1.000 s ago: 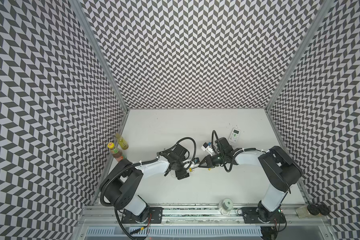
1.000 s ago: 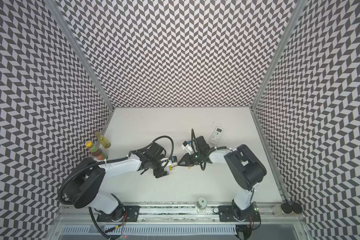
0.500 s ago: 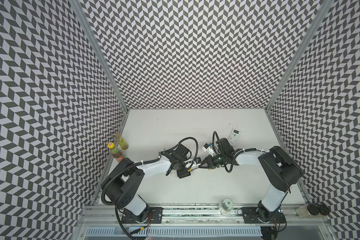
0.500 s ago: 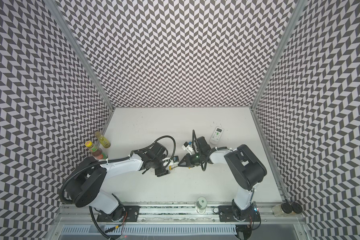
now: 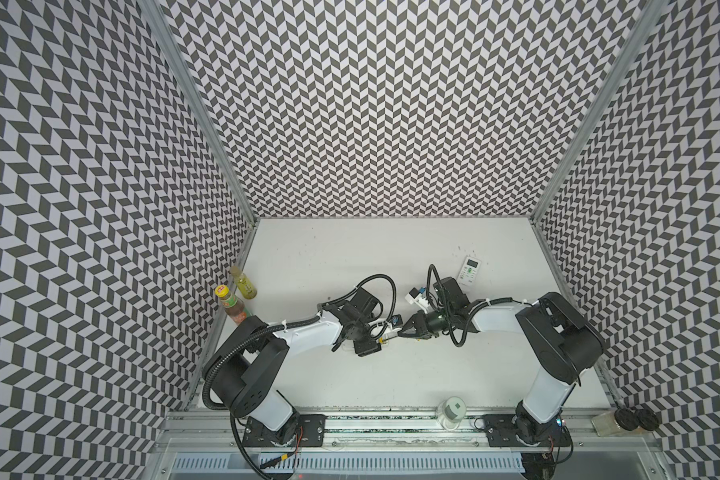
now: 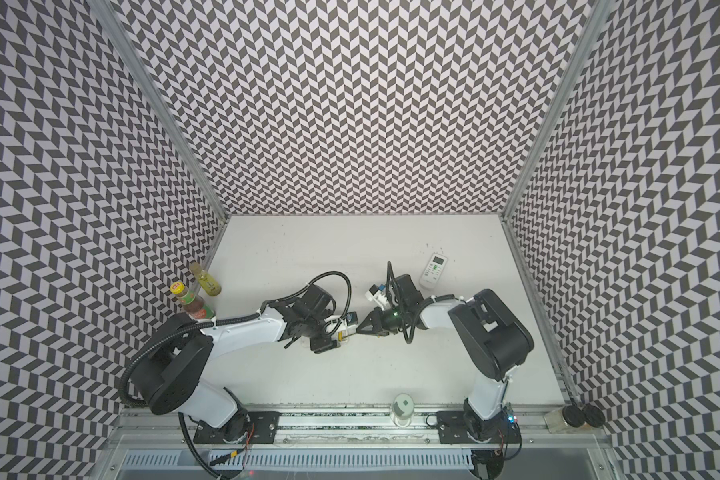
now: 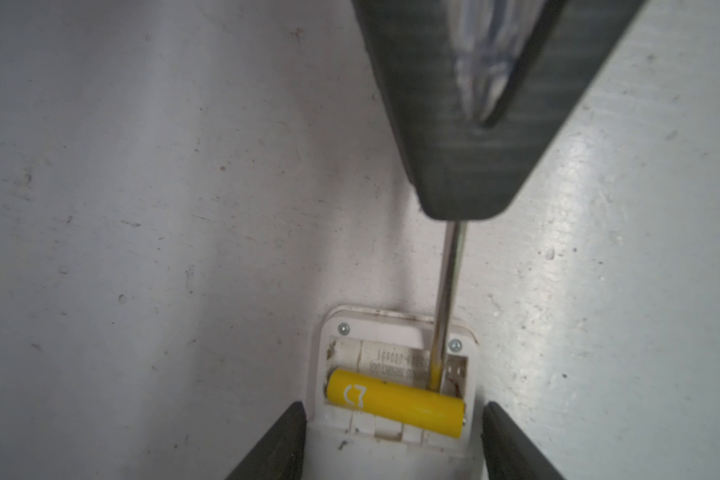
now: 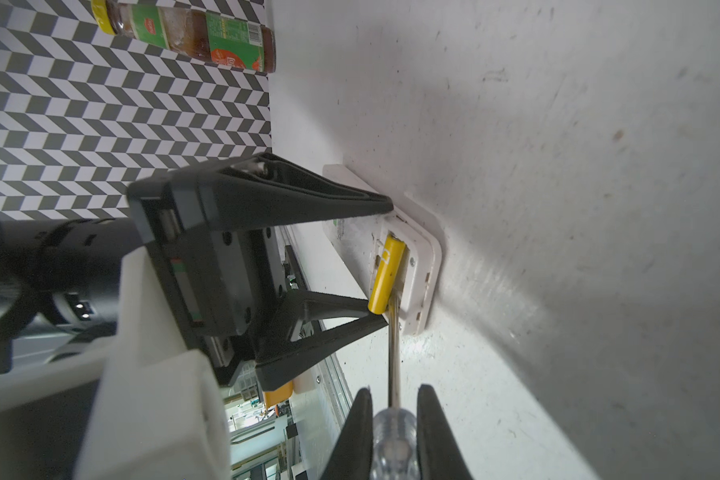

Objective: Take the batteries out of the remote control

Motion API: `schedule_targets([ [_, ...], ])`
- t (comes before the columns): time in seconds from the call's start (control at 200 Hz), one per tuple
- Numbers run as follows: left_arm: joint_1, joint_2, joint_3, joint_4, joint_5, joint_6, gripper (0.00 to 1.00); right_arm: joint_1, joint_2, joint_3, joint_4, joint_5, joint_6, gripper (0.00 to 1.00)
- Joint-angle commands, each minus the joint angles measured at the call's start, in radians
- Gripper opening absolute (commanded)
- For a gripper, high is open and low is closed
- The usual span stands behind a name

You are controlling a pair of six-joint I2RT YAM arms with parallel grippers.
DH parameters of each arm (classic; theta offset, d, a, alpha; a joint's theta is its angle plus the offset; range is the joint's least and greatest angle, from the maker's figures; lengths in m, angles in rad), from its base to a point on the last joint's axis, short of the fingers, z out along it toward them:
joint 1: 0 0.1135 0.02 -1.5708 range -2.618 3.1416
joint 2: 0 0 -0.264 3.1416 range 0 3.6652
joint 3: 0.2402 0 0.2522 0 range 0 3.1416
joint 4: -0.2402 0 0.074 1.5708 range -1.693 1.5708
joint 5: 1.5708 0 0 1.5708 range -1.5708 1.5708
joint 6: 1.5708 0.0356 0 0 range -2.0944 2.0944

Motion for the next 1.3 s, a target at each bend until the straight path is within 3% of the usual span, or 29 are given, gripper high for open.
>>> schedule_targets([
  [0.0,-0.004,-0.015,0.002,0.003,0.03,0.015,0.67,-0.006,-0.03,0.0,0.077,-0.023,0.018,0.0],
  [0.366,-0.005,-0.007,0.026,-0.003,0.024,-0.014,0.68,-0.007,-0.03,-0.006,0.08,-0.021,0.029,0.0],
  [0.696,-0.004,-0.005,0.048,-0.005,0.004,-0.036,0.53,-0.012,-0.041,-0.011,0.085,-0.011,0.027,0.0],
  [0.876,-0.003,-0.007,0.06,-0.018,0.006,-0.049,0.51,-0.012,-0.026,-0.005,0.072,-0.004,0.018,0.0],
  [1.297,-0.004,-0.016,0.089,-0.036,0.014,-0.09,0.67,-0.014,-0.014,0.027,0.097,-0.003,0.043,0.0],
])
